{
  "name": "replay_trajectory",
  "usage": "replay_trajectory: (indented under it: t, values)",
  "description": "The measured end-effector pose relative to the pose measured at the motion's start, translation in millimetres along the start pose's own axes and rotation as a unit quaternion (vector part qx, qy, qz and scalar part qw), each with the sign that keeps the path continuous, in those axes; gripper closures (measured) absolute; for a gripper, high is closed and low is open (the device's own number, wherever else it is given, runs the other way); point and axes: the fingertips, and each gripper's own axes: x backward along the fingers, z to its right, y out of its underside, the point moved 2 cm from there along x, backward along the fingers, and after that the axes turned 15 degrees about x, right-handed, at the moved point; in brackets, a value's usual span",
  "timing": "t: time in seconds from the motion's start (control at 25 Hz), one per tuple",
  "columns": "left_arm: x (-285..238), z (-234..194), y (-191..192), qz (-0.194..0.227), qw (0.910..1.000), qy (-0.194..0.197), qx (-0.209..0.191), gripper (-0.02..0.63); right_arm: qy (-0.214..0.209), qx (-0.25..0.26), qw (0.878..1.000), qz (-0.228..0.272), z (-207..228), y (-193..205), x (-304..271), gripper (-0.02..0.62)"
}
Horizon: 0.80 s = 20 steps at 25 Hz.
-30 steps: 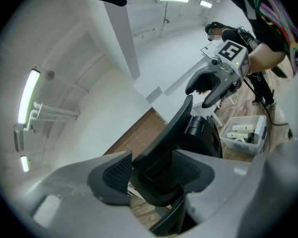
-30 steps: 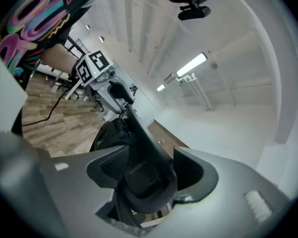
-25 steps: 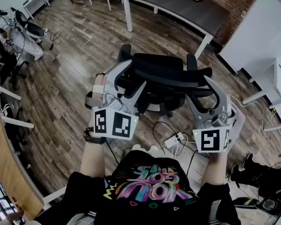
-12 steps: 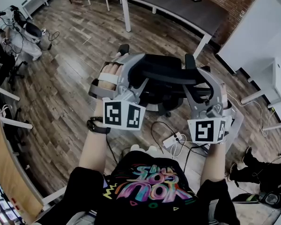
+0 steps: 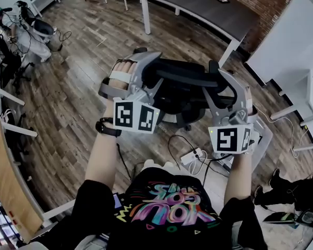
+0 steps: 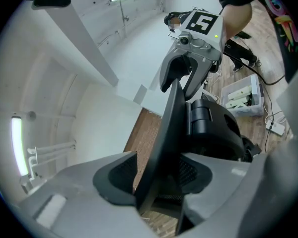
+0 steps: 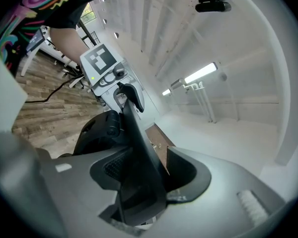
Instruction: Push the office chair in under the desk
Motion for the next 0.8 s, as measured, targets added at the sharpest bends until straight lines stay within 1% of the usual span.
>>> replay_trajectory:
  t: [0.28, 0.6, 0.8]
  values:
    - [-14, -1, -4, -0.01, 0.9999, 0.001, 0.004, 0.4, -0.002, -0.004, 1.0, 0.011, 7, 12, -2, 0.387]
    - [-37, -7, 9, -0.036, 0.9993, 0.005, 0.0, 0.403, -0.014, -0.006, 1.0, 0.025, 8, 24, -21, 0.39]
    - [-44, -17, 19, -0.032, 0.9995, -0.007, 0.003, 0.405, -0.016, -0.006, 0.999, 0.035, 7, 25, -38, 0.391]
